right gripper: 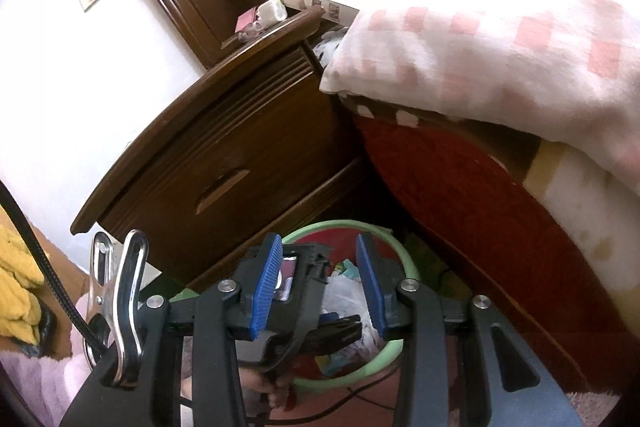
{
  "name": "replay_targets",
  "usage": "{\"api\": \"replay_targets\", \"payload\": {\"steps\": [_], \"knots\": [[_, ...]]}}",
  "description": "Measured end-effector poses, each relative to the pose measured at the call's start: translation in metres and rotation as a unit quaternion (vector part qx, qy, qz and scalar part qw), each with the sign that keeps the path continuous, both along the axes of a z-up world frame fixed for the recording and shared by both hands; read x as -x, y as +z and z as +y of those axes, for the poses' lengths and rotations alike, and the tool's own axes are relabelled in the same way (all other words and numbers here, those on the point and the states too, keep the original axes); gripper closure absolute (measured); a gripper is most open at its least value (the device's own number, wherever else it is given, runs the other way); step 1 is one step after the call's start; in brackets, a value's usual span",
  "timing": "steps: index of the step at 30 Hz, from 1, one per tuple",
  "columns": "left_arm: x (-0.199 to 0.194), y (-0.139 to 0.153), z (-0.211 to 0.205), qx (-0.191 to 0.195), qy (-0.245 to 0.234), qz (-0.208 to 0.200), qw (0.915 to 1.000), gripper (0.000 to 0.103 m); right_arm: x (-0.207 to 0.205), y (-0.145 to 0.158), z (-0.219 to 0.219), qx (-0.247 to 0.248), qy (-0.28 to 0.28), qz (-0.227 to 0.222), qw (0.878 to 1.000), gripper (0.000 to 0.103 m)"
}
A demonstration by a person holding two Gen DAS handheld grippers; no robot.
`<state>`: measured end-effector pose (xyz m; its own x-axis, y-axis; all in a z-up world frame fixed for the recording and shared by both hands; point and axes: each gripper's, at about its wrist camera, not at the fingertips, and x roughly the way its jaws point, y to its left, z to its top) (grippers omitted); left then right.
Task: Collect trash
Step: 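Raise both grippers back up to the nightstand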
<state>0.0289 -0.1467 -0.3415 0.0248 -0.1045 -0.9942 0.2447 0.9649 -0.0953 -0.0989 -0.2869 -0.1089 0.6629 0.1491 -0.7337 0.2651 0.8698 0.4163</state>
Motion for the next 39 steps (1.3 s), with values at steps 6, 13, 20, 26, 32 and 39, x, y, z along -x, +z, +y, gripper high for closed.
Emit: {"api": "replay_targets", "payload": {"steps": [6,13,20,26,32,39], "knots": [[0.003,0.018,0.002,0.013,0.008,-0.021,0.9997,0.061,0.006,0.003,-0.001,0.030,0.019,-0.012,0.999,0.064],[0.026,0.054,0.020,0.022,-0.001,-0.063,0.9978,0.058,0.014,0.014,-0.001,0.030,0.008,-0.036,0.999,0.063],[0.056,0.114,0.029,0.042,-0.033,-0.120,0.9914,0.058,0.016,0.041,0.019,0.065,0.023,-0.052,0.996,0.063],[0.069,0.181,0.027,0.084,-0.042,-0.170,0.9810,0.058,0.015,0.082,0.026,0.083,0.030,-0.083,0.993,0.063],[0.077,0.254,0.013,0.121,-0.084,-0.221,0.9639,0.058,0.013,0.128,0.027,0.098,0.029,-0.119,0.988,0.063],[0.087,0.308,0.022,0.130,-0.097,-0.264,0.9508,0.055,0.009,0.178,0.035,0.124,0.031,-0.147,0.981,0.063]]}}
